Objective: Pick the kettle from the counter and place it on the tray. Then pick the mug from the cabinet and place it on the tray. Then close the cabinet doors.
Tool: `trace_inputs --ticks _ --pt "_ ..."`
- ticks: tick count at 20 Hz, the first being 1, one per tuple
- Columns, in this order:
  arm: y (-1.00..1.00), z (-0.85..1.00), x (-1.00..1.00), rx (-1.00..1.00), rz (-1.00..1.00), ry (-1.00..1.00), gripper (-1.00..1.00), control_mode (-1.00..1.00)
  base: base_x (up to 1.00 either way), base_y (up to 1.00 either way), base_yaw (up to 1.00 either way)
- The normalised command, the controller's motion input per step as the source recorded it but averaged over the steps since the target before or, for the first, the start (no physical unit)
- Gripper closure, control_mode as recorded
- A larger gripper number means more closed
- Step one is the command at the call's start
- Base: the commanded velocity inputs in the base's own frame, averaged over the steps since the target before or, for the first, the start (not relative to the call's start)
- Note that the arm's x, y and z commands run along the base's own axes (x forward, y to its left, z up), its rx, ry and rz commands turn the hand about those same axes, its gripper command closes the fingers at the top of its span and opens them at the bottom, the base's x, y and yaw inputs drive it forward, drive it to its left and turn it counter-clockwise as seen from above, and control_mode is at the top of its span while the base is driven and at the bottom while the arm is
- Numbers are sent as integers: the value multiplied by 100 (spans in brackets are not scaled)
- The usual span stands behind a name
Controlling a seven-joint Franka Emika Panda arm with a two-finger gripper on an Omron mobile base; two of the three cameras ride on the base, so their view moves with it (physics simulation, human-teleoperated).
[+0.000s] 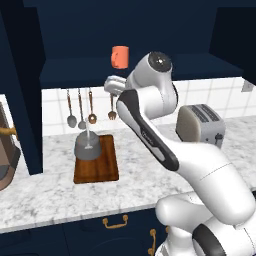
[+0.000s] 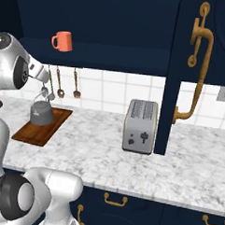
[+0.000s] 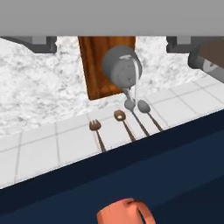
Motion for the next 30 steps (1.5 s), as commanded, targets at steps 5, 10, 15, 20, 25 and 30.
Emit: trace_inputs --ticks 5,10,15,20,25,30 --pt "-14 48 3 -16 1 -2 -100 -100 0 0 0" --pt "-6 44 38 -7 4 -1 -100 -100 0 0 0" --pt "0 25 55 -14 4 -11 -100 -100 0 0 0" --pt "4 0 38 -16 8 -29 -100 -100 0 0 0" --pt "0 6 48 -3 5 -1 -100 -100 0 0 0" --pt "3 0 38 -8 0 0 -100 -100 0 0 0"
